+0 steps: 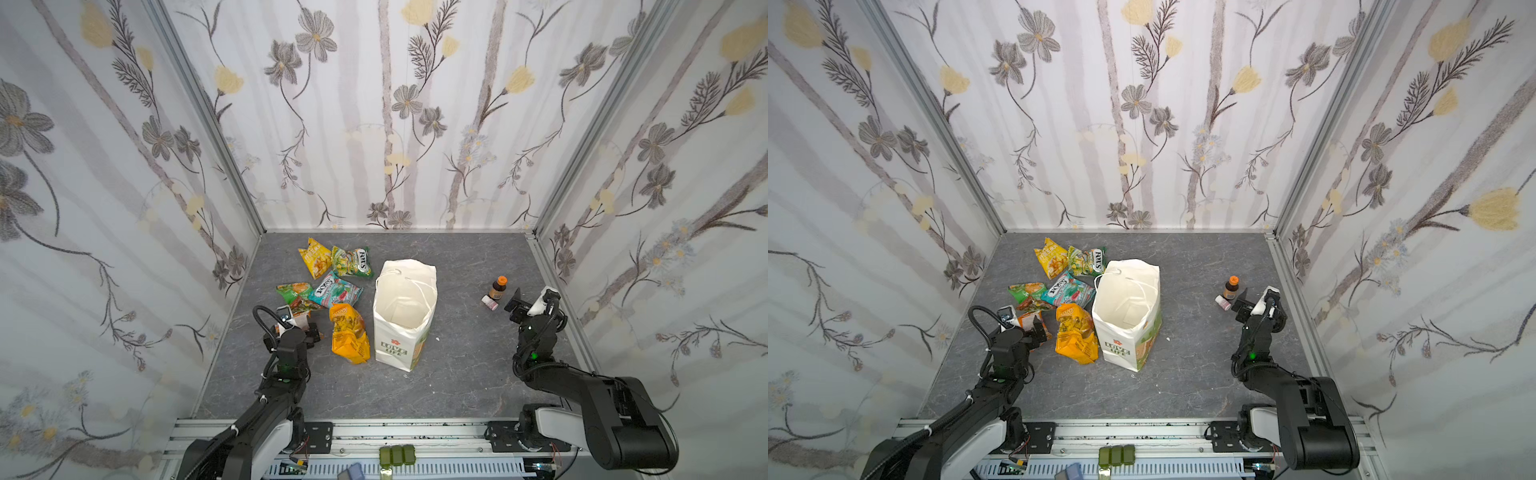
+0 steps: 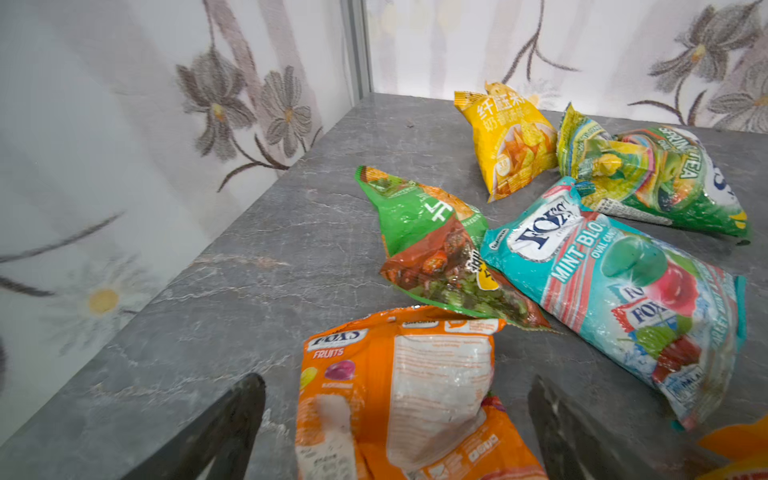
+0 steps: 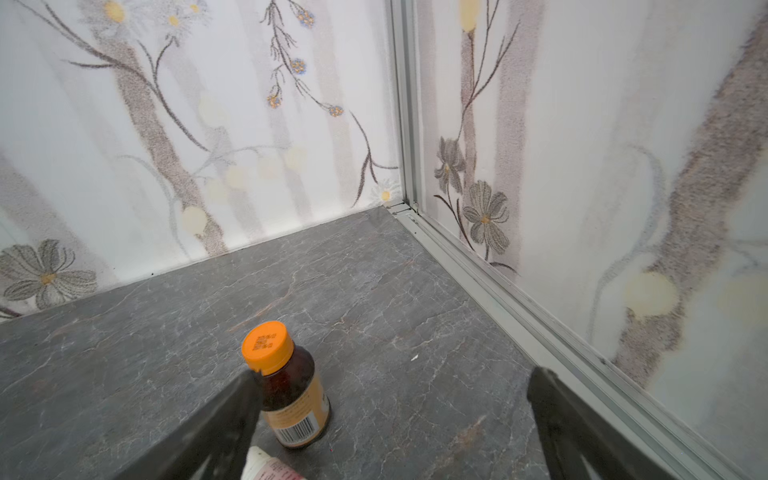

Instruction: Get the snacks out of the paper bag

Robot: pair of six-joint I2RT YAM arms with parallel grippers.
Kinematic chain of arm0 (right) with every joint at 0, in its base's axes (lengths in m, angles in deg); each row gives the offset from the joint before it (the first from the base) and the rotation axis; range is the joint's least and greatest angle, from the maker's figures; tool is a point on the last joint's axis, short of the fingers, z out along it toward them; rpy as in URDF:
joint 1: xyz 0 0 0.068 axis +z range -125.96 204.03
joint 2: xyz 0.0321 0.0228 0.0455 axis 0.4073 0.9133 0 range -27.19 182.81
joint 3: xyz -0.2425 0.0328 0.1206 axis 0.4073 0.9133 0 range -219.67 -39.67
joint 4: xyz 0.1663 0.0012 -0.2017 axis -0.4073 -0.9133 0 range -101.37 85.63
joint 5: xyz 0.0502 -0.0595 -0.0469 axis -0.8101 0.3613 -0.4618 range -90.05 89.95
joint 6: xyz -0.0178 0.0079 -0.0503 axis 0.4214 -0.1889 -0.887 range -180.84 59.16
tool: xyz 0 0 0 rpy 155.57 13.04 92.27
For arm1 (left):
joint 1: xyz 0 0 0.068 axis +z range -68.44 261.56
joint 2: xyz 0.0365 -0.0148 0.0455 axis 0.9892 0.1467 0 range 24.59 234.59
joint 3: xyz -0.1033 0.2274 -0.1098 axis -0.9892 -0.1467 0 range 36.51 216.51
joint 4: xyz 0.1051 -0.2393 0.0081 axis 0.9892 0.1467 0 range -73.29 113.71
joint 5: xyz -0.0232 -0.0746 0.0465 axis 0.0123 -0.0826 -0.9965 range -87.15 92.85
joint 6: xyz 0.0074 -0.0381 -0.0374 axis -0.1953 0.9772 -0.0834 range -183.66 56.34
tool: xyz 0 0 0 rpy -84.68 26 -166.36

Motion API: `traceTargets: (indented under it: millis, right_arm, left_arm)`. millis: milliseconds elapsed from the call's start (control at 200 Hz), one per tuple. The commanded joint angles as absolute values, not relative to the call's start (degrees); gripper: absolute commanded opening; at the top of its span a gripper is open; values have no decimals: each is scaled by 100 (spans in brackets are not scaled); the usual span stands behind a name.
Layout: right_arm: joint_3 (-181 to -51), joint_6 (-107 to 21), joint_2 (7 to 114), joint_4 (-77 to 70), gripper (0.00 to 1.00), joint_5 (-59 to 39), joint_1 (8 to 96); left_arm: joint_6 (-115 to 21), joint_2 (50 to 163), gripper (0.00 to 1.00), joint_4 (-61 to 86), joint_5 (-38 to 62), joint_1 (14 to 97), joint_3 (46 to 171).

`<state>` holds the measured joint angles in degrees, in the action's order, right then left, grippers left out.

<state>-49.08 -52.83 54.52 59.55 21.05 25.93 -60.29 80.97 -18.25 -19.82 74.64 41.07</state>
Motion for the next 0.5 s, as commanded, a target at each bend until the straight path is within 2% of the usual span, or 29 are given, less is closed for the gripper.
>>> traceTargets:
  millis: [0, 25, 95, 180, 310, 375, 495]
  right_arm:
    - [-4771, -5748, 5988, 7891, 100, 1315, 2588]
    - [-4683, -5767, 5985, 8053, 100, 1210, 2583]
    - [-4842, -5636, 5716, 7232, 100, 1421, 2579]
    - [-4820, -5741, 5941, 7711, 100, 1436, 2616]
    - [-4996, -5801, 5868, 7238, 100, 1405, 2656]
    - [-4961, -5811, 5909, 7358, 100, 1428, 2671]
    - [-4962, -5808, 5911, 7363, 100, 1436, 2671]
  left_arm:
    - [-6347, 9012, 100, -3581, -1087, 7633, 4415]
    - [-6383, 9264, 100, -3701, -1004, 7675, 4524]
    - [-6470, 9909, 100, -4041, -780, 7803, 4788]
    - [-6198, 10588, 100, -4380, -361, 8072, 5035]
    - [-6136, 11655, 100, -5396, -121, 8229, 5118]
    - [-5965, 11311, 100, -4290, -281, 8270, 5390]
    - [-5948, 11410, 100, -3915, -457, 8239, 5669]
